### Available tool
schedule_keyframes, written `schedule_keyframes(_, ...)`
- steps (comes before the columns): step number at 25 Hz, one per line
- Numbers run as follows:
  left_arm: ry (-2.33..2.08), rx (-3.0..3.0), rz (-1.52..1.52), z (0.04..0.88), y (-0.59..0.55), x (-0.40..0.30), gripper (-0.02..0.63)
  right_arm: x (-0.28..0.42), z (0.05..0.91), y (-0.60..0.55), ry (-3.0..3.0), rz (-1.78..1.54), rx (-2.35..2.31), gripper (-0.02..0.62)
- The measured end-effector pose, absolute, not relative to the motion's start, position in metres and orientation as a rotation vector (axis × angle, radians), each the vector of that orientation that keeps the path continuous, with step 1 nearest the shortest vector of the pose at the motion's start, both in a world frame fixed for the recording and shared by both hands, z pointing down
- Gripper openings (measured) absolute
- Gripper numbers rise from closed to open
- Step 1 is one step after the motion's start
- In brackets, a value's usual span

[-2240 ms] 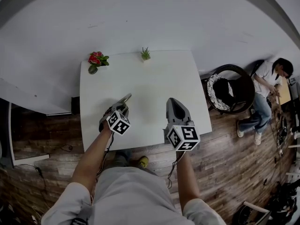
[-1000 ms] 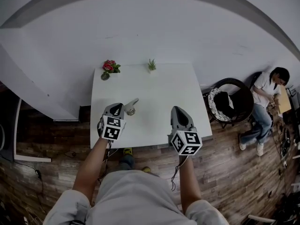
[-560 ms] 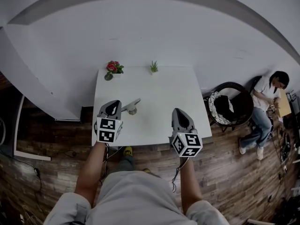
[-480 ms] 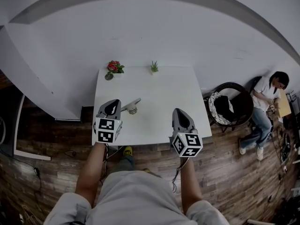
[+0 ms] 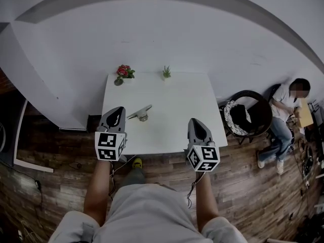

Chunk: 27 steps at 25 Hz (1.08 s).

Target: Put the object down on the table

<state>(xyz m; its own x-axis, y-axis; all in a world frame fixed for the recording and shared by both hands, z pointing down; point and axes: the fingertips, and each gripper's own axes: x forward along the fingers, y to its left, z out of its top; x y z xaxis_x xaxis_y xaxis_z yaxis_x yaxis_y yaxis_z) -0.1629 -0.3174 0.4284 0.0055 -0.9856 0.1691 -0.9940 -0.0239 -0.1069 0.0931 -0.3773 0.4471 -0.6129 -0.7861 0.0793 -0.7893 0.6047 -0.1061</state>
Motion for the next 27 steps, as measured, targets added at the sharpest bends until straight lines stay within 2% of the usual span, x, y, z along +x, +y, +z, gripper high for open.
schedule_keyframes(27,-2.191,2.204,0.227,0.42,-0.294,-0.158,0.018,0.114,0.445,-0.367,-2.774,0.169,1.416,0.008)
